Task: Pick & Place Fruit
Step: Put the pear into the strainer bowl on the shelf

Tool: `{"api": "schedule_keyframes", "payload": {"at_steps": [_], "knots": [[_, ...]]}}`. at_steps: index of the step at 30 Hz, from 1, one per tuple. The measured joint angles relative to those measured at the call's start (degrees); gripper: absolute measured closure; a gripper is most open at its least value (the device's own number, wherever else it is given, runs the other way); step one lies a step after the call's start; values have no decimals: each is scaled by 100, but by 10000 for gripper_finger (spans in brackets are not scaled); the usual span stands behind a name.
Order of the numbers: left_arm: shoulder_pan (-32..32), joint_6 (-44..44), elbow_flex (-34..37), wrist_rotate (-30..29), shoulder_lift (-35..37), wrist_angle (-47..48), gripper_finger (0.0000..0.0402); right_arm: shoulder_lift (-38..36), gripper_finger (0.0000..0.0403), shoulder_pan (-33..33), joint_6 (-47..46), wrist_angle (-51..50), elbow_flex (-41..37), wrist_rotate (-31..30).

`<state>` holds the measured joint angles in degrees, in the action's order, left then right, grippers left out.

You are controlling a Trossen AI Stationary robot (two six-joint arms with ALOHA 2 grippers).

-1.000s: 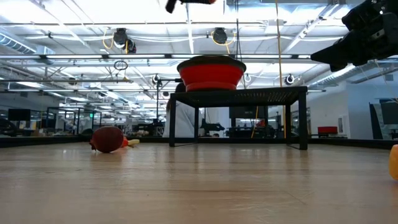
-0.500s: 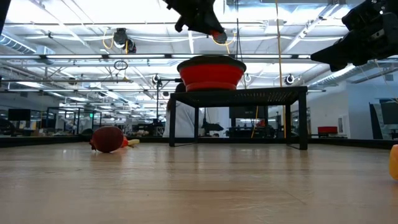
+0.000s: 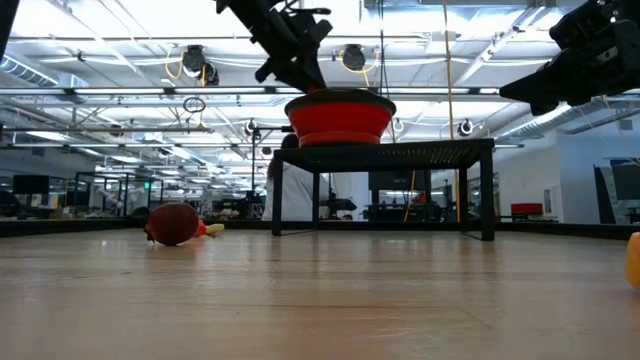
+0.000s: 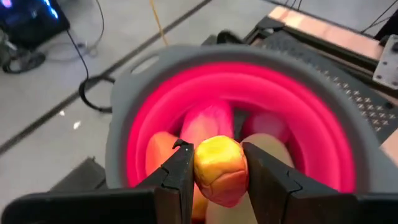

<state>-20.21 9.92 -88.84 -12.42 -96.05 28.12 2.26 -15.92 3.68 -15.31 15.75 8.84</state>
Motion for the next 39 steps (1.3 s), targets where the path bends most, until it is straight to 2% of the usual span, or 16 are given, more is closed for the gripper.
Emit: {"api": "schedule_keyframes", "payload": {"at_steps": [15,39], "knots": [[-264,417,4,319,0,183,289,0,403,2,0,0,-1,0],[-266,533,13,190,-2,516,288,0,403,1,0,0,-2,0]]}}
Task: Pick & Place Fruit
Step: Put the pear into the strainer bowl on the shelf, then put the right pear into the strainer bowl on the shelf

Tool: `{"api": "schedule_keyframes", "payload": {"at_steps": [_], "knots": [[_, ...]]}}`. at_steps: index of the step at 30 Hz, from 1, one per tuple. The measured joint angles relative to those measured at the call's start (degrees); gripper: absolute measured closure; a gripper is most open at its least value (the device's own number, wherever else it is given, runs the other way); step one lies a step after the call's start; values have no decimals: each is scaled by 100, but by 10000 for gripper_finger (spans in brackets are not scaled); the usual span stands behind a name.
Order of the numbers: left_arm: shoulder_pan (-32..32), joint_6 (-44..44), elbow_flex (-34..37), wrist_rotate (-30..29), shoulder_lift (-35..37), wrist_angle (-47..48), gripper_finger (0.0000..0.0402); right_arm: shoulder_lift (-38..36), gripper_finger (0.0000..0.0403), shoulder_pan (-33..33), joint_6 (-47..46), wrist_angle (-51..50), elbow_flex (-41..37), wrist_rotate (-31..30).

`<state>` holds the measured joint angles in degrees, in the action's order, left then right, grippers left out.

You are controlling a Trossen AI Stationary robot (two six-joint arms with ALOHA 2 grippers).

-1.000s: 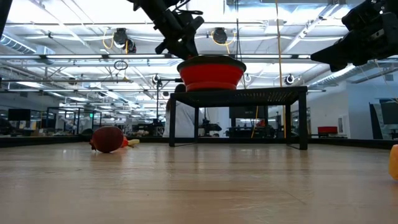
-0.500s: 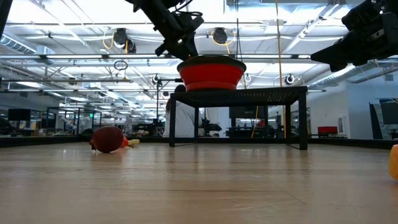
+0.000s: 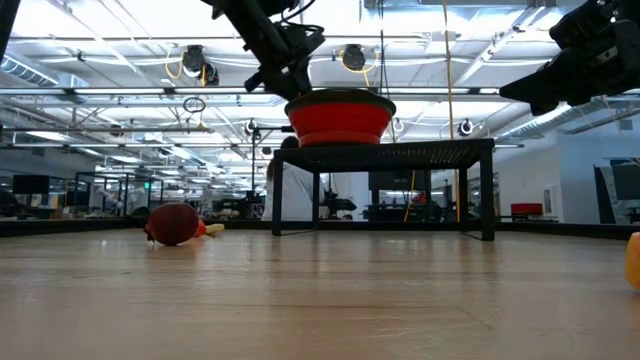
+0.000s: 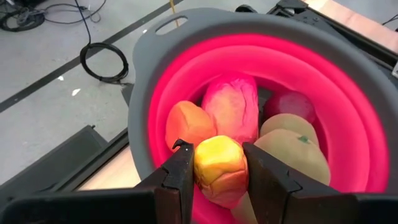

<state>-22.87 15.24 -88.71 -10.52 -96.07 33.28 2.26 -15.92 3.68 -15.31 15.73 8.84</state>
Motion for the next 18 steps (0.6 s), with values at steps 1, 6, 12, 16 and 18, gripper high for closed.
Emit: {"api": "schedule_keyframes", "payload": {"at_steps": [1,6,12,16,18], "knots": [[0,-6,0,0,0,24,288,0,403,1,0,0,1,0],[0,-10,0,4,-2,49,288,0,403,0,0,0,0,-1],[0,-129,0,142,-4,47,266,0,403,0,1,0,0,0],[0,-126,0,149,-4,44,229,0,403,-1,2,0,-1,0],[-4,-165,0,112,-4,38,214,1,403,-1,1,1,2,0]]}}
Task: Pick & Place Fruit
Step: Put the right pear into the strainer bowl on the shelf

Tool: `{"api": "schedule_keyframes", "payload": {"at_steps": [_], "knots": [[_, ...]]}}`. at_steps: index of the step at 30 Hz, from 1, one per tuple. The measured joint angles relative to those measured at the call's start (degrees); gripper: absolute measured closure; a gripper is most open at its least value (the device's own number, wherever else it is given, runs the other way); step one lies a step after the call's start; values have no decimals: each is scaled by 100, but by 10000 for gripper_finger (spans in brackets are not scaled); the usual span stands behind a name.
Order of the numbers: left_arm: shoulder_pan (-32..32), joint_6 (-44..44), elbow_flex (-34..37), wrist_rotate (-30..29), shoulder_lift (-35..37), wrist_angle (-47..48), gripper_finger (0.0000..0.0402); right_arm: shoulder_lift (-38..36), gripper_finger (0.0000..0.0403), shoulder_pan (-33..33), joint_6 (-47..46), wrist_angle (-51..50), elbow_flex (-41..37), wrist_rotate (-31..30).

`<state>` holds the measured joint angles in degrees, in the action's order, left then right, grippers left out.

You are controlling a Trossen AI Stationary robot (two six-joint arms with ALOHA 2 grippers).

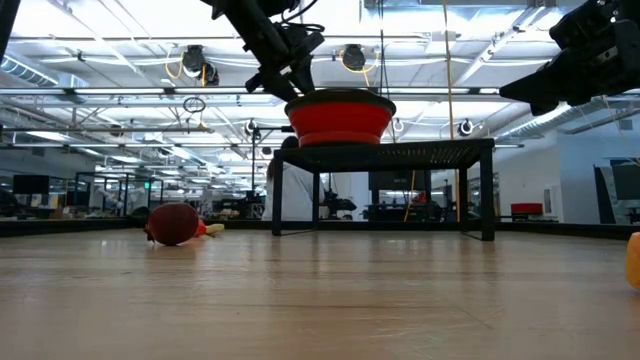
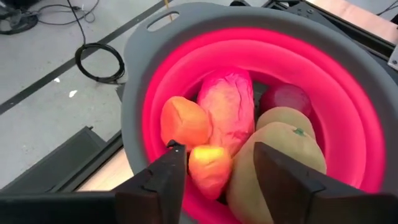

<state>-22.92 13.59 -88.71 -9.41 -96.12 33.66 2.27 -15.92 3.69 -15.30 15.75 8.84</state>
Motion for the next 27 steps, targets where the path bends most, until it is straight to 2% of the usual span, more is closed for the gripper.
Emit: {"api": "schedule_keyframes", "payload": {"at_steps": [6,11,18,24,27], "knots": [[-26,-228,-2,-114,196,-84,189,-1,403,0,-1,1,0,0],[80,206,-70,-3,619,-7,188,-1,403,0,-1,2,-1,17],[642,522,-76,513,1153,-23,188,1,403,0,-1,12,-1,20],[1302,433,-76,528,1386,-120,188,0,403,0,0,12,-1,22],[1614,414,-76,349,1393,-245,188,0,403,2,0,12,-1,29]]}}
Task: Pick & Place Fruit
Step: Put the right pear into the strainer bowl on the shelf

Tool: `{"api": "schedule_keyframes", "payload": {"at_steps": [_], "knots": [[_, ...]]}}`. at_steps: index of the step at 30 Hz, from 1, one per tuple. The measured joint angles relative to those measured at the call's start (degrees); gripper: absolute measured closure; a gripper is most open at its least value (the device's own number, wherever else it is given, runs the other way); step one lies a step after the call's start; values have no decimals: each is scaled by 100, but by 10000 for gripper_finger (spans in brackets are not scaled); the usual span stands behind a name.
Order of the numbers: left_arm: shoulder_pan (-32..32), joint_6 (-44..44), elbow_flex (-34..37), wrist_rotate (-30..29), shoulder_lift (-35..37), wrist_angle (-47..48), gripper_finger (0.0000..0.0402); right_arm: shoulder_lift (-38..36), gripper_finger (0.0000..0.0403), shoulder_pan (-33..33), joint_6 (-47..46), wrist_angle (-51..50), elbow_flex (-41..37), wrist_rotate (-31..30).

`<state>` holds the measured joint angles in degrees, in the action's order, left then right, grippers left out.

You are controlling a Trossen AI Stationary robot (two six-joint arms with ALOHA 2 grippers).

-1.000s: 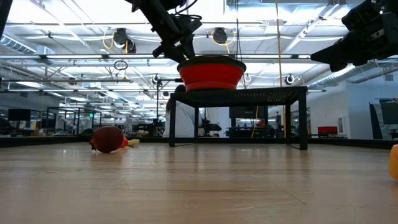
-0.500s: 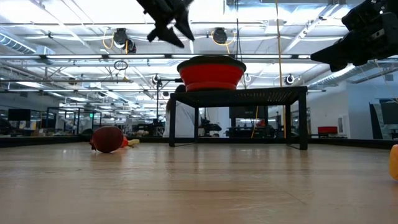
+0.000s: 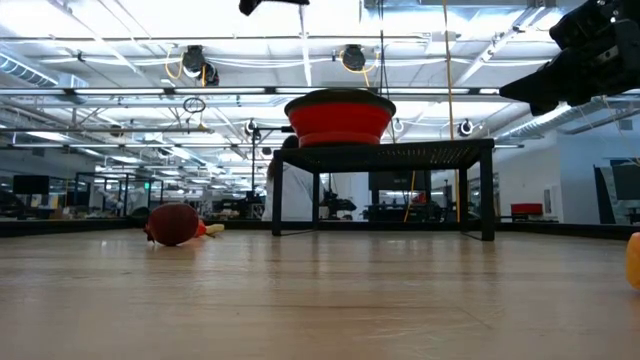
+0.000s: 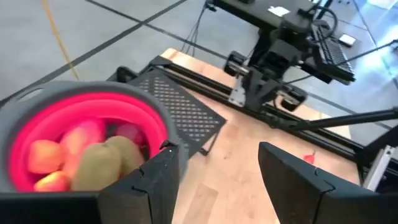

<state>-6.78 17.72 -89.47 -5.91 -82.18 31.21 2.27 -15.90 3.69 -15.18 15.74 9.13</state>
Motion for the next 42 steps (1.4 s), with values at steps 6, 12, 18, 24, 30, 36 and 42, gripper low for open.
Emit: {"api": "schedule_keyframes", "payload": {"at_steps": [6,12,18,24,30,36,42], "knots": [[487,44,0,-483,-6,-228,190,2,403,0,-1,-3,-2,13],[750,46,118,-768,56,-276,243,2,403,0,-379,28,-1,297],[874,144,413,-776,49,-644,315,2,403,0,-763,37,-2,940],[996,71,839,-772,53,-1234,372,2,403,6,-761,107,0,1428],[1129,66,1184,-772,57,-1632,395,-1,403,99,-1045,669,-2,1817],[1251,-160,1797,-772,450,-2249,392,39,403,339,-1098,966,-2,1806],[1303,-247,2738,-772,1150,-3161,391,316,403,481,-1207,1074,3,1665]]}}
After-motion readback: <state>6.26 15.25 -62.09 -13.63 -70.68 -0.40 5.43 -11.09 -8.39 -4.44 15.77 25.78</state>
